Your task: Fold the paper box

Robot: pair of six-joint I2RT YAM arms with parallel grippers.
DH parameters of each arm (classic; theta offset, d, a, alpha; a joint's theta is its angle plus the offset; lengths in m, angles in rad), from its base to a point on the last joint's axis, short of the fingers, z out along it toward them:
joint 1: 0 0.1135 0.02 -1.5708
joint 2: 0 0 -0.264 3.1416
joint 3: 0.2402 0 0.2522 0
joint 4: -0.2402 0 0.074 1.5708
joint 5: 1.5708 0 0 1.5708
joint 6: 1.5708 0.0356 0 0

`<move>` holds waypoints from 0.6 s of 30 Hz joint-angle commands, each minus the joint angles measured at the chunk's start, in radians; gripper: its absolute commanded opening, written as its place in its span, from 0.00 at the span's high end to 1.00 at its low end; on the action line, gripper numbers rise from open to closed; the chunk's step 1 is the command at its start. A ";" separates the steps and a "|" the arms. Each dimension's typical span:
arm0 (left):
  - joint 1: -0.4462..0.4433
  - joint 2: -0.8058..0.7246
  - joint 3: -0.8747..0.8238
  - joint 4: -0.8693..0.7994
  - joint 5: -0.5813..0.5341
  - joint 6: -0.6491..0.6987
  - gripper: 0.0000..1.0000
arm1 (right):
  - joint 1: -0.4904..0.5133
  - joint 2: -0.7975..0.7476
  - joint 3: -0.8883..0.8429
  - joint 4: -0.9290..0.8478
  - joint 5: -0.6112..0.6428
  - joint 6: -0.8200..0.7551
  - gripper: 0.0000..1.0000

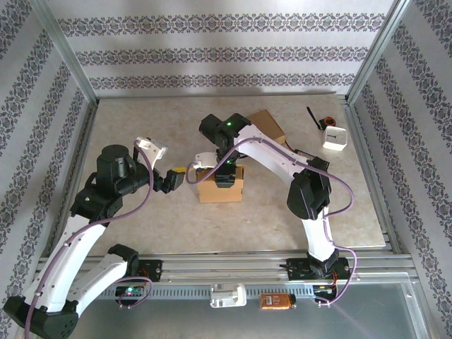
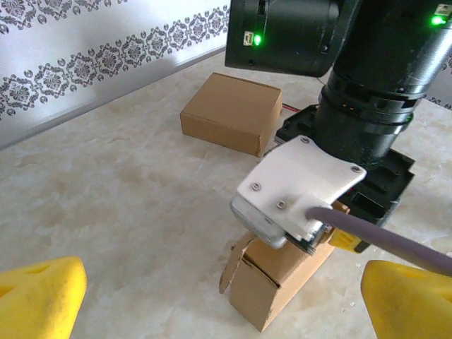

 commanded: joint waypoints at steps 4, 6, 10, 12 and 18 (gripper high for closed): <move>-0.002 -0.008 -0.003 0.031 0.018 -0.017 0.01 | -0.031 -0.094 -0.075 0.106 -0.044 0.051 0.23; -0.002 -0.004 -0.009 0.047 0.023 -0.029 0.01 | -0.043 -0.145 -0.110 0.159 -0.071 0.065 0.20; -0.002 0.017 -0.009 0.075 0.036 -0.051 0.03 | -0.063 -0.259 -0.199 0.274 -0.133 0.100 0.14; -0.003 0.028 -0.003 0.086 0.047 -0.062 0.03 | -0.072 -0.308 -0.241 0.329 -0.150 0.123 0.12; -0.003 0.076 0.018 0.064 0.077 -0.075 0.05 | -0.132 -0.490 -0.421 0.523 -0.214 0.317 0.09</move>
